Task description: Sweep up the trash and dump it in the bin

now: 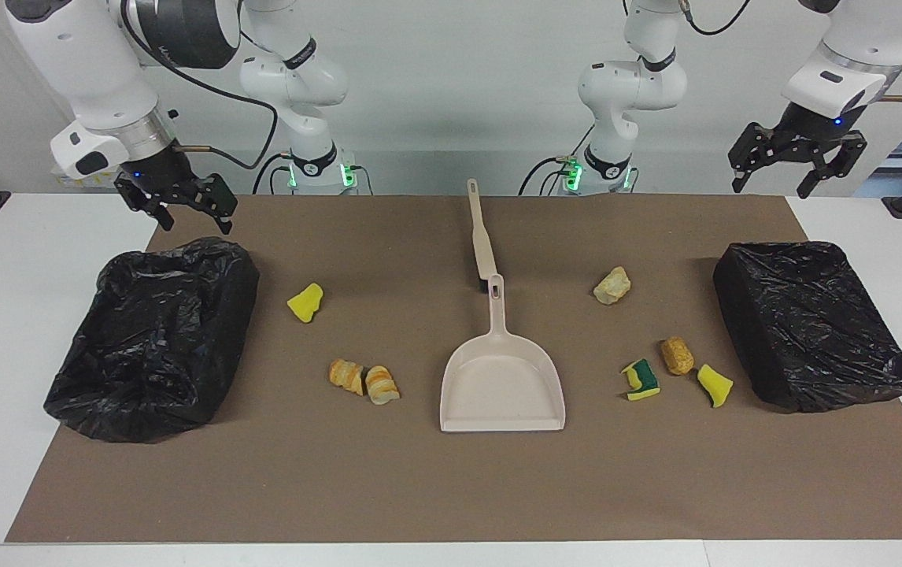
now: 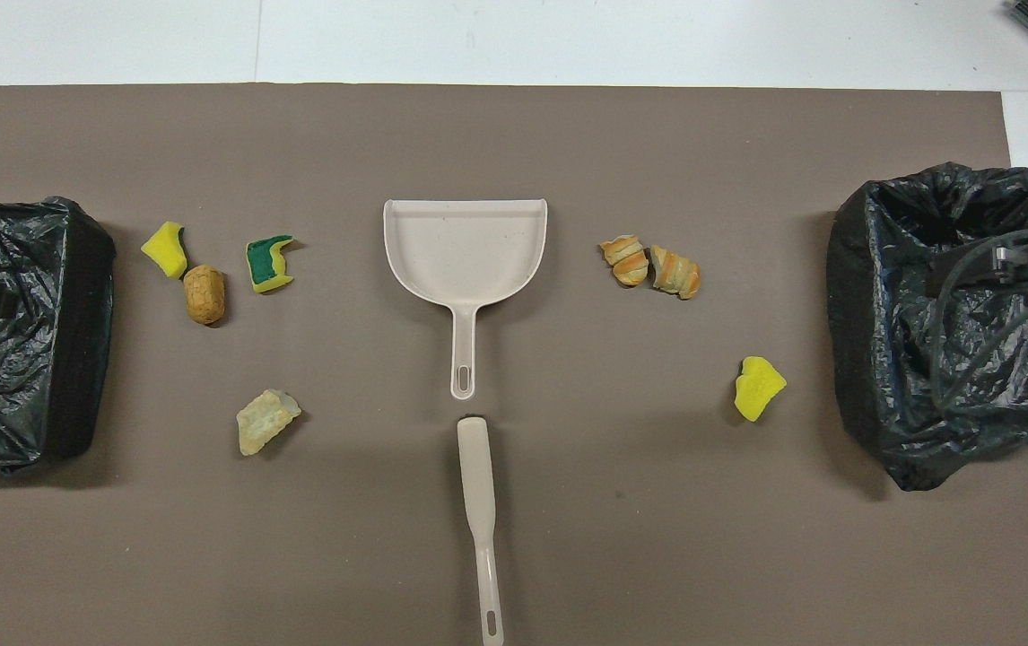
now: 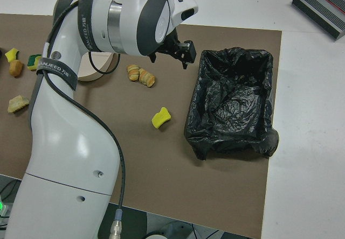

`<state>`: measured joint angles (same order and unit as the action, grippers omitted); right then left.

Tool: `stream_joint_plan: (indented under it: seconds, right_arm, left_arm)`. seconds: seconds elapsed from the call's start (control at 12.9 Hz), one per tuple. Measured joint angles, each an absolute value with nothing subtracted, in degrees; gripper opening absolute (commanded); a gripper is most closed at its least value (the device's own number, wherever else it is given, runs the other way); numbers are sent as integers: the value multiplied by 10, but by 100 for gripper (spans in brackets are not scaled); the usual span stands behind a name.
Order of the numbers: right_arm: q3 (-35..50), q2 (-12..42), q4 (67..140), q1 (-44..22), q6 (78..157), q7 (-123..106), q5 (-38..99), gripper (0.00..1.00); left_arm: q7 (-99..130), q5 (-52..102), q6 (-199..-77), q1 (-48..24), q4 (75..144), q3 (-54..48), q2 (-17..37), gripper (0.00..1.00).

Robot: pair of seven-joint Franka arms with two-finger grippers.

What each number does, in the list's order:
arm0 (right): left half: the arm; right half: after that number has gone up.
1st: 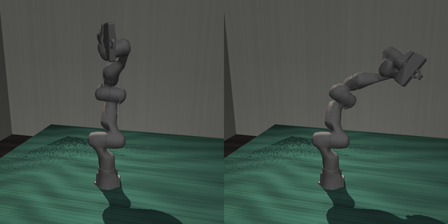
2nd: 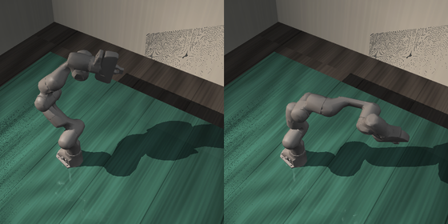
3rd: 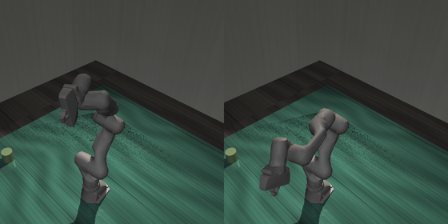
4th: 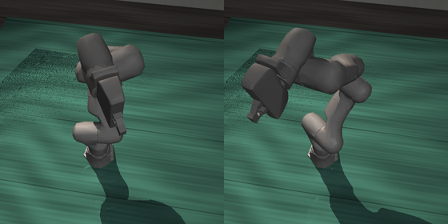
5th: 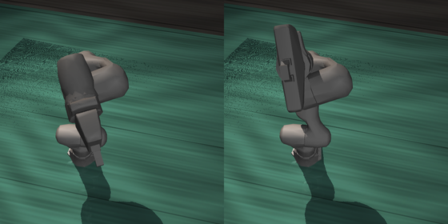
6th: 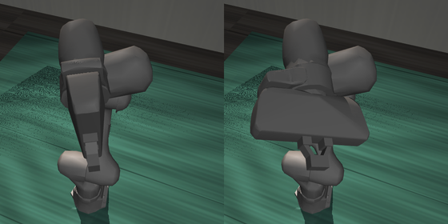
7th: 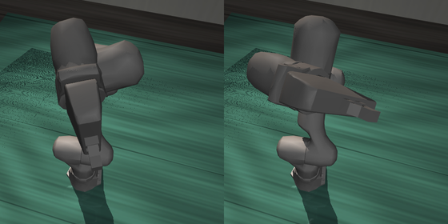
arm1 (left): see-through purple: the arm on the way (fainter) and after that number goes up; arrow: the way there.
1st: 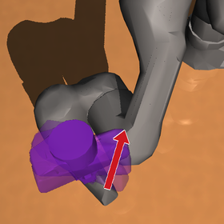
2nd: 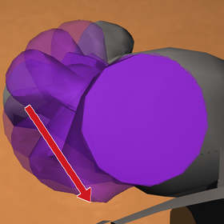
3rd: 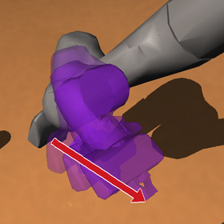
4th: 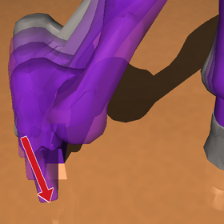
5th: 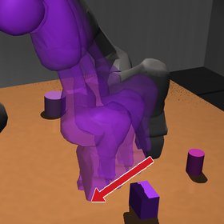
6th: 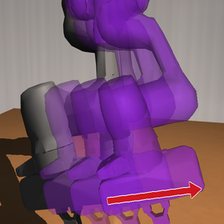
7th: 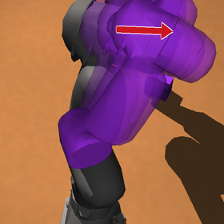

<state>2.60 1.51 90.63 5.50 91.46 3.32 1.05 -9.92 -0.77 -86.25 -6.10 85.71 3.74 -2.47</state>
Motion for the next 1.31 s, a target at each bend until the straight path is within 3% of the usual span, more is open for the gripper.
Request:
stream_joint_plan:
  seconds: [0.77,1.31]
  right_arm:
    - [32,-5,927,25,889,37,14,100]
    - [38,97,877,-84,938,148,9,100]
  left_arm:
    - [-99,-8,-862,-61,857,37,-25,100]
    - [-99,-4,-861,-62,863,25,-26,100]
